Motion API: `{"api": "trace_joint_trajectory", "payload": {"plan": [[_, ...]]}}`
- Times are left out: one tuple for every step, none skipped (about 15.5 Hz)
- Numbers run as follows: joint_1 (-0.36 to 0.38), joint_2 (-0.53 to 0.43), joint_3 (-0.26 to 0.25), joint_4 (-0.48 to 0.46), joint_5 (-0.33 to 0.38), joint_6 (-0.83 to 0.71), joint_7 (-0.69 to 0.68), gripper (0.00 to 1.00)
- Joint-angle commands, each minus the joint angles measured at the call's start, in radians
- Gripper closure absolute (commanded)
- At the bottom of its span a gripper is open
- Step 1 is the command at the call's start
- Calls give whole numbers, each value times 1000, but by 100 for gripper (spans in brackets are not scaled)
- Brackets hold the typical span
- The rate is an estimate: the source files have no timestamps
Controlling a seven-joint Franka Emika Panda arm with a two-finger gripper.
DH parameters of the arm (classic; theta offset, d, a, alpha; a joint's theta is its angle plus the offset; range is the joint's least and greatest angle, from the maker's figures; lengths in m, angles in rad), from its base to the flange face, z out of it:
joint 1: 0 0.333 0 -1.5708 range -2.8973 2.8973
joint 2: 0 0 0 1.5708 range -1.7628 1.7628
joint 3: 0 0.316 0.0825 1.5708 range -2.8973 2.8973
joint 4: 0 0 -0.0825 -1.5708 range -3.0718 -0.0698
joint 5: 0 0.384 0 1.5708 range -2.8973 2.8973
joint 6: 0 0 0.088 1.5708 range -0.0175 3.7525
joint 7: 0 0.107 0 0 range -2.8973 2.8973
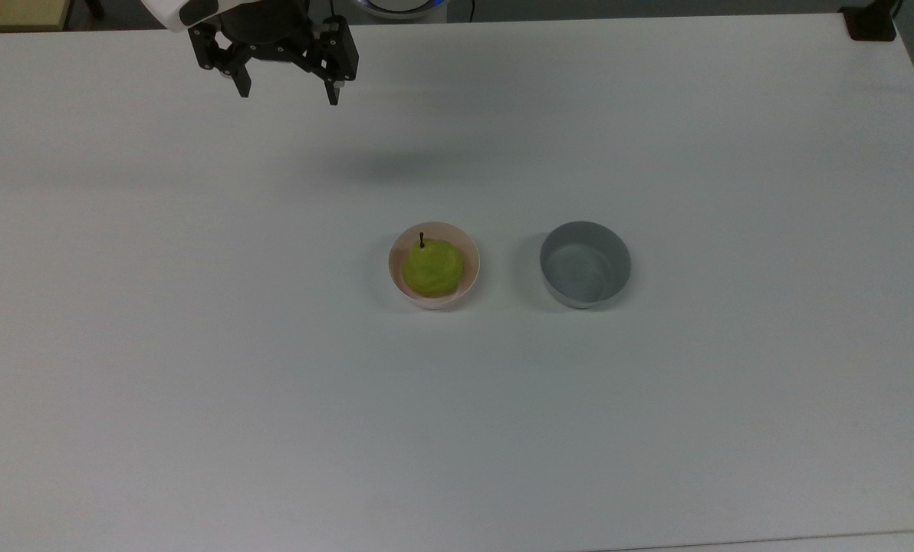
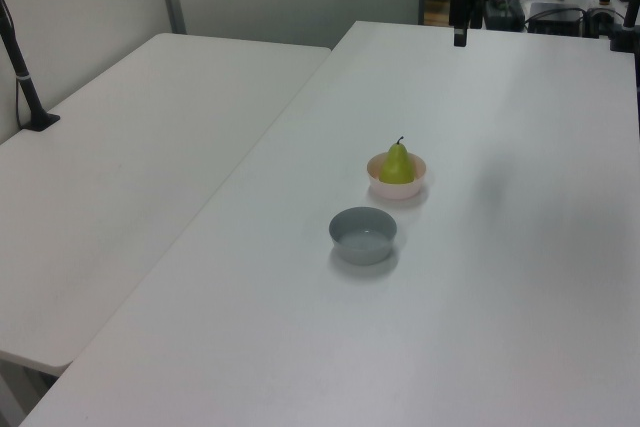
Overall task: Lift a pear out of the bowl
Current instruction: 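Lower the open gripper down over the green pear in the pink bowl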
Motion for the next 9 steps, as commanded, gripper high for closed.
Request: {"api": "trace_joint_trajectory", "payload": {"plan": [[1, -32, -2, -27, 5, -20, -7, 0], [1, -32, -2, -27, 5, -20, -5, 0], [1, -32, -2, -27, 5, -20, -4, 0], [1, -32, -2, -27, 5, -20, -5, 0], [1, -32, -2, -27, 5, -18, -7, 0], [1, -31, -2, -27, 5, -17, -10, 0], [3, -31, -2, -27, 5, -15, -10, 0], [3, -29, -2, -27, 5, -14, -10, 0], [3, -29, -2, -27, 5, -14, -10, 0]]}}
